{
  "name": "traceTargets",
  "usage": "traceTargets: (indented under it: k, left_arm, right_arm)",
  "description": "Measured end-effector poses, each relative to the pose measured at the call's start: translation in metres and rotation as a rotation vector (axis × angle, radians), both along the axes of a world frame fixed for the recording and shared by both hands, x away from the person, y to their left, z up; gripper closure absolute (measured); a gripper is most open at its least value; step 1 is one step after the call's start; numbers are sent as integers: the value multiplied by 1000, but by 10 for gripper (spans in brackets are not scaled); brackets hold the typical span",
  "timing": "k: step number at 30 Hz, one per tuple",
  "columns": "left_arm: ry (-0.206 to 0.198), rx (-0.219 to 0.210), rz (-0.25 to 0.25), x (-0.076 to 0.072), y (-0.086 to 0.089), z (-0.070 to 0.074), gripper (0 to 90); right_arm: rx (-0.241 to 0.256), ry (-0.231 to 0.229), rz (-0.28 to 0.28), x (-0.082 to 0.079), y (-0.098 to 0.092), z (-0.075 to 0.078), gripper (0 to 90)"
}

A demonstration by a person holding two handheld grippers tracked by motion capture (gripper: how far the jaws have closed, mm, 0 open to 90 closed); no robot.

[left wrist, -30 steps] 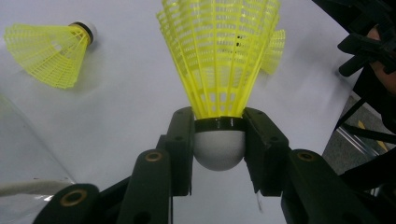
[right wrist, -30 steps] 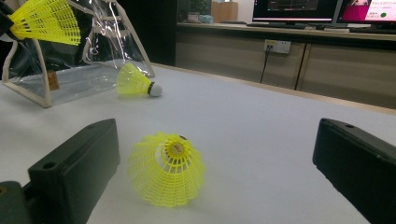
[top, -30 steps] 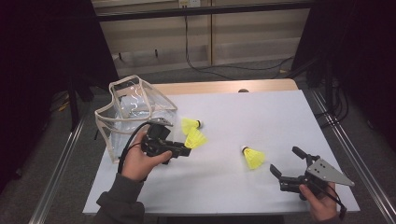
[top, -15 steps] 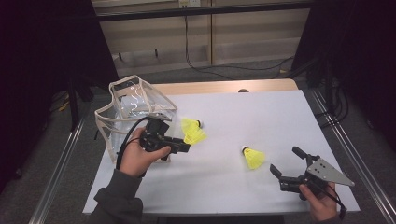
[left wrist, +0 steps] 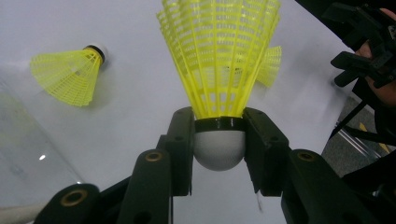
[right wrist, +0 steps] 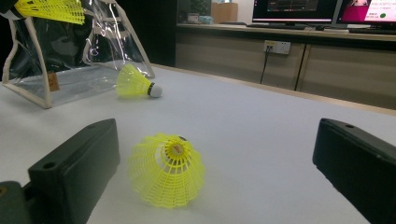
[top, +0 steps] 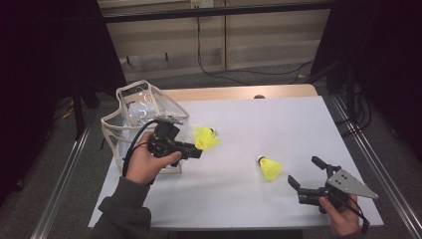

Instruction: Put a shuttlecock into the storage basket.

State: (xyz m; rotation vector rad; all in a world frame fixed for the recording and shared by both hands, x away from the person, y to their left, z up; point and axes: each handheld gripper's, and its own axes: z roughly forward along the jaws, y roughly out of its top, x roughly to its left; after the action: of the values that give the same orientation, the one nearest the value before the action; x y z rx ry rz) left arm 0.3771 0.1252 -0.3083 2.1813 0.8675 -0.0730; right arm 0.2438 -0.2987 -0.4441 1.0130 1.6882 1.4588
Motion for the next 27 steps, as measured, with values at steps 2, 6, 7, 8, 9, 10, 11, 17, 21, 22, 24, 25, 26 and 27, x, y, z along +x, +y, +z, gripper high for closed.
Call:
traceTargets:
  k: [2,6,7,8,9,10,11,17,21,22,24,25,26,27]
  left_arm:
    - [-2,-1,2,0,0,2,650]
    - [-1,-7,4,2,2,5,650]
    - [-3,-5,4,2,2,6,649]
    - [-4,-3,4,3,3,7,649]
    - [-4,-4,3,3,3,7,650]
    - [-6,-5,4,3,3,8,650]
    - [-6,-4,6,3,3,9,650]
    - [-3,-5,10,5,3,13,649]
    - [-2,-8,9,7,5,17,650]
    - [0,-10,10,8,5,17,649]
    - [-2,-1,7,9,6,20,650]
    - [-2,-1,7,9,6,20,649]
    - [-2,-6,14,9,6,21,649]
    - [-2,-6,14,9,6,21,650]
  right_arm:
    - [0,-1,0,0,0,0,6]
    - [-1,-1,0,0,0,0,6]
    - [0,-1,0,0,0,0,6]
    - [1,-1,0,0,0,0,6]
    - [1,0,0,0,0,0,7]
    - [1,-2,-1,0,0,0,6]
    - [1,-2,-1,0,0,0,6]
    - [0,-1,1,0,0,0,6]
    - [2,-1,-1,0,0,0,7]
    - [2,-2,-1,0,0,0,6]
    - [3,-1,-1,0,0,0,6]
    - [3,-1,-1,0,0,0,6]
    - [1,-1,0,0,0,0,6]
    - [1,-1,0,0,0,0,7]
